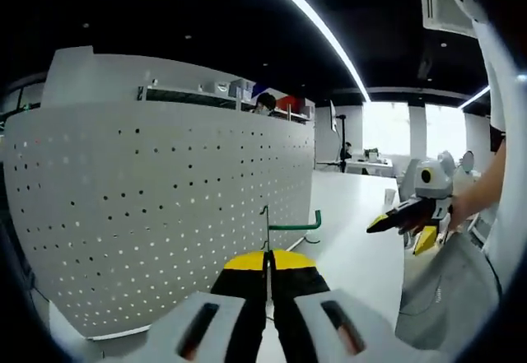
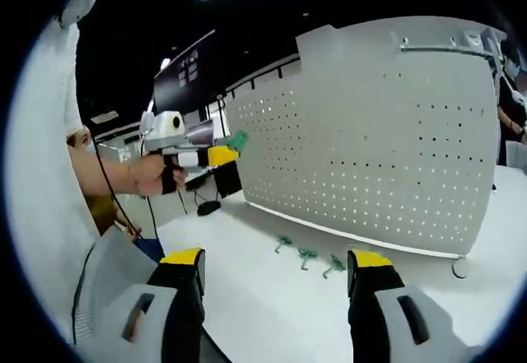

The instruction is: Insert the hook assembly into the mounting plate slot until the hook locks in place.

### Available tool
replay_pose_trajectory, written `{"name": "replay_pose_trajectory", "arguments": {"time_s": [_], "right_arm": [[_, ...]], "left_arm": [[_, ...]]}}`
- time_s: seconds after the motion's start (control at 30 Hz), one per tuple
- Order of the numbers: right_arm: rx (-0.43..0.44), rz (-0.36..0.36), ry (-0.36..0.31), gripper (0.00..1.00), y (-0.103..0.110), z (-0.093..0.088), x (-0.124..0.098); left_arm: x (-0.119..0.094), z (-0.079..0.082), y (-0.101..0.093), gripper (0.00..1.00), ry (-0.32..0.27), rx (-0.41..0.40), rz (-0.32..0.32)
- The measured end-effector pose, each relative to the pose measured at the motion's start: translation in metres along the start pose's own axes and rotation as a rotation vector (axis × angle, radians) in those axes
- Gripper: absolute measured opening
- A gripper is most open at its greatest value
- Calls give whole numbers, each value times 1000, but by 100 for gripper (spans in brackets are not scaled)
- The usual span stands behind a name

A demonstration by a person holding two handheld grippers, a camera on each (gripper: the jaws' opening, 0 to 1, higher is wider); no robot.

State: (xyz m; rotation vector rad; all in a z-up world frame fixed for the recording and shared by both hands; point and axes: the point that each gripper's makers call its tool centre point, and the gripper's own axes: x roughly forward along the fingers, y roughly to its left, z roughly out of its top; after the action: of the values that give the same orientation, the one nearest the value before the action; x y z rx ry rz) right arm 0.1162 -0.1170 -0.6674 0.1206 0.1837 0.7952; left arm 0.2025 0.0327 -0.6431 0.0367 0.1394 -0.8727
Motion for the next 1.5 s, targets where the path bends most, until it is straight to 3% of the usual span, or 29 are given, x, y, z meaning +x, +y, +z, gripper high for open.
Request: {"name": "replay_pose_trajectory", "arguments": {"time_s": [0.13,0.2,0.47,0.83,1.13,1.5], "right_arm": [[0,8,-129,69,3,24,0],[1,20,-158,69,7,30,0],[6,33,-158,66,9,33,11],[21,85,-158,62,20,36,45],[81,99,-174,61,22,40,66],[95,148,-183,59,43,47,94]], "left_arm": [[0,1,0,1,-6,-5,5],[0,2,1,1,-8,-3,10],[0,4,-1,1,-13,2,11],[1,2,-8,1,-10,1,4],[1,3,-10,1,-11,10,16],[3,4,-12,1,-11,16,22]]}}
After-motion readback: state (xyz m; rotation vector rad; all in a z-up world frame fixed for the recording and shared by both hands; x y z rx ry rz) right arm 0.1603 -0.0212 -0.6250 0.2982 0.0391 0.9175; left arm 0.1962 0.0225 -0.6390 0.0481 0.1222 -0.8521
